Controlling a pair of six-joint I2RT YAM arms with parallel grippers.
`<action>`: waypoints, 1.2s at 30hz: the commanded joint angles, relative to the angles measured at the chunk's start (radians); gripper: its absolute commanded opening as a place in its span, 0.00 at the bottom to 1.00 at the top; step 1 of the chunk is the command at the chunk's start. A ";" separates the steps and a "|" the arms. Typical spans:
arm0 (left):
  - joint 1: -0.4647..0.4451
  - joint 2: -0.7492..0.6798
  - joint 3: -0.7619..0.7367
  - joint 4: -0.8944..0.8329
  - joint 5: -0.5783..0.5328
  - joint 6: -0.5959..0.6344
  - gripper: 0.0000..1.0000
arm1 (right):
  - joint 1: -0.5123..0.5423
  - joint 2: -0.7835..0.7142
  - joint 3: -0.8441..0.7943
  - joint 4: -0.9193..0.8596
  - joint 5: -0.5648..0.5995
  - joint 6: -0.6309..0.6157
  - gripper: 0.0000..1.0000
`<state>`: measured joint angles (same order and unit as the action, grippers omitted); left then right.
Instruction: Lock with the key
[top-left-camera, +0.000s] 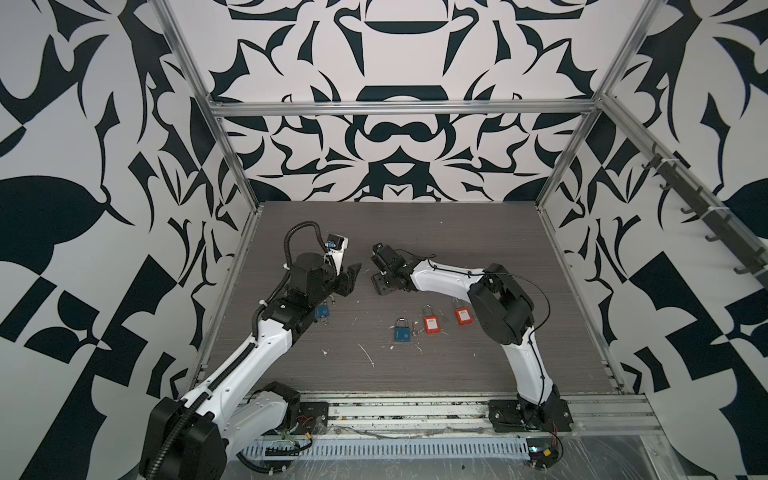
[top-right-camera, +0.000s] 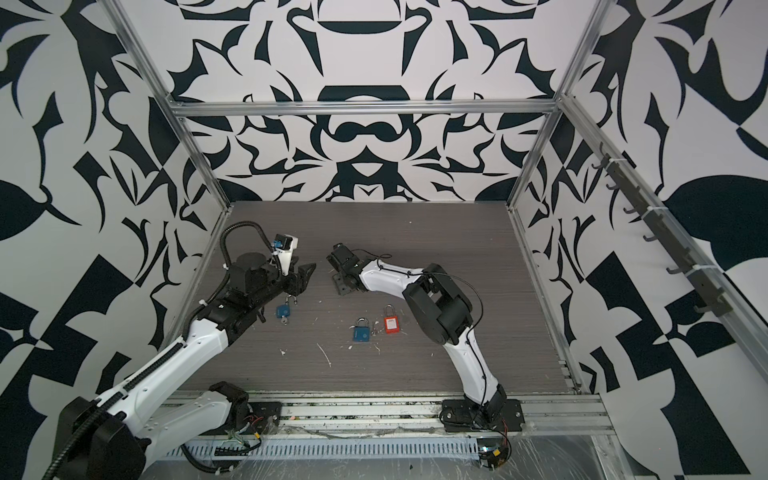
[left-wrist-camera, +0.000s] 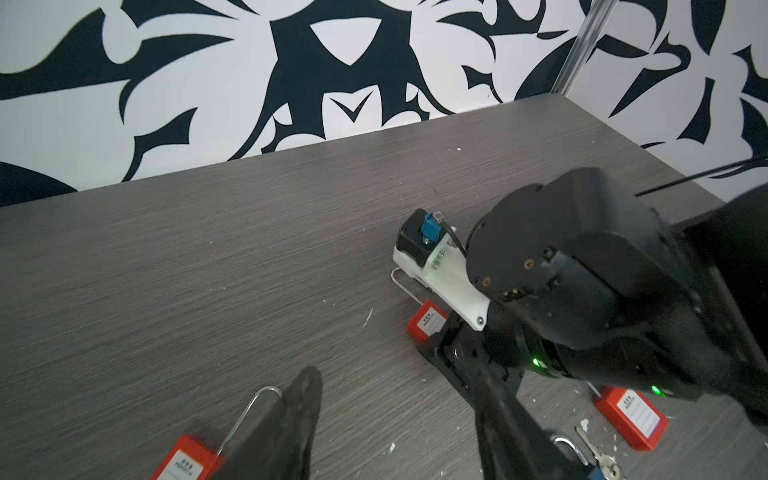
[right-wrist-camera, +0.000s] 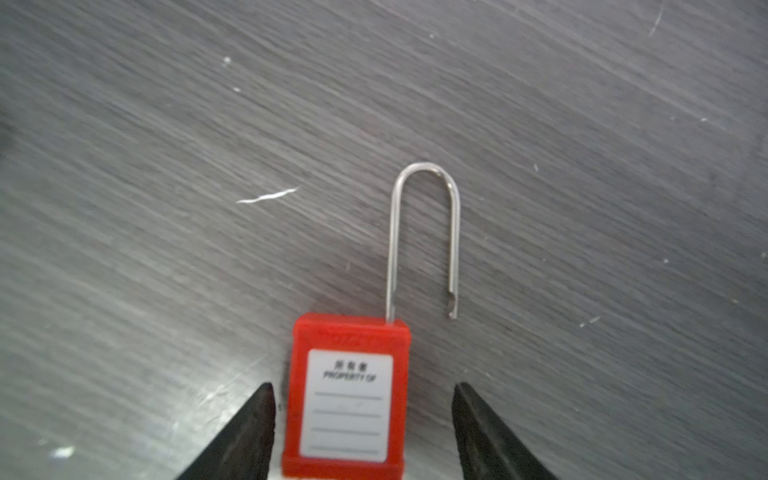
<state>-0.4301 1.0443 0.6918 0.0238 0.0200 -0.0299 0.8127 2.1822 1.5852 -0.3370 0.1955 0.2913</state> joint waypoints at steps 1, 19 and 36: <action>0.004 0.017 0.029 -0.022 0.018 0.020 0.61 | -0.008 -0.002 0.054 -0.011 0.009 0.028 0.68; 0.004 0.034 0.055 -0.048 0.049 0.083 0.61 | -0.009 -0.010 0.044 -0.017 -0.068 -0.043 0.33; 0.004 0.092 0.182 -0.169 0.506 0.384 0.60 | -0.044 -0.728 -0.511 0.078 -0.337 -0.698 0.20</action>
<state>-0.4294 1.1290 0.8280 -0.0898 0.3397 0.2363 0.7807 1.5551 1.1469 -0.2939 -0.0605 -0.2443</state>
